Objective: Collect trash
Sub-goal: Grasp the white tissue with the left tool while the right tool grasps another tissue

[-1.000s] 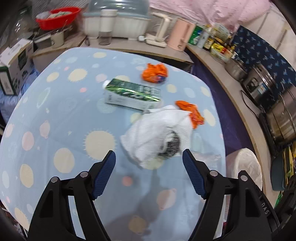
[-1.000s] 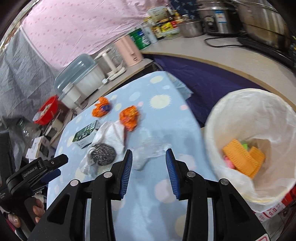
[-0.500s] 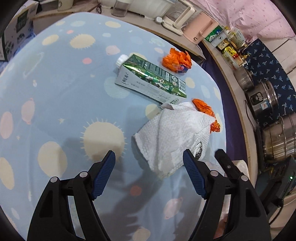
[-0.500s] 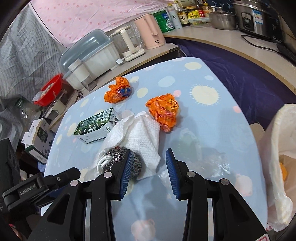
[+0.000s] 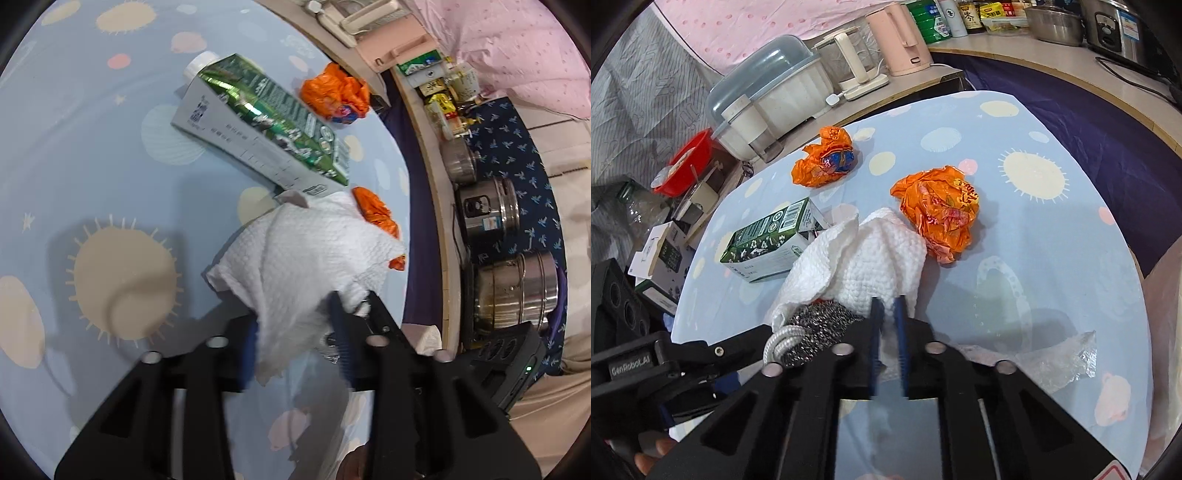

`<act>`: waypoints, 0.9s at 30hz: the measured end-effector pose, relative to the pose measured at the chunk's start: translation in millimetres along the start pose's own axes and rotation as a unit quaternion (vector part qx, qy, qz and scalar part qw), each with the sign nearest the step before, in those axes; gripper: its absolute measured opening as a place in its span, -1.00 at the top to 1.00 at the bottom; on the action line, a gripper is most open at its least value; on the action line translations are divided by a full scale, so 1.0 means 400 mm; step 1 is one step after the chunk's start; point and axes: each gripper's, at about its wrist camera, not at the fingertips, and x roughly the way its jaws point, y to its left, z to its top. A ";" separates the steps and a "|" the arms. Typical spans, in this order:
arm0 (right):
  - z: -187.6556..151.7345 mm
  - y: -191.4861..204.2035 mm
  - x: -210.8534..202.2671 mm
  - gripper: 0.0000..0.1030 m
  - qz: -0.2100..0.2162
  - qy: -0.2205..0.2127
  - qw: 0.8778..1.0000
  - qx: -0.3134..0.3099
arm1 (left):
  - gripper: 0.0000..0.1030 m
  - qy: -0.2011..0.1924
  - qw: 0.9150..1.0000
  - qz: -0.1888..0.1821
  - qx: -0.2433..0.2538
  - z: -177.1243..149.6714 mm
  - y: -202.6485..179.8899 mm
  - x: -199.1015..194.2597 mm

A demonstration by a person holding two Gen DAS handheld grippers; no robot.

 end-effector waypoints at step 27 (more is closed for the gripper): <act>-0.008 -0.001 -0.473 0.93 0.040 -0.172 0.984 0.004 | 0.94 -0.163 0.976 0.078 0.124 -0.110 -0.175 -0.338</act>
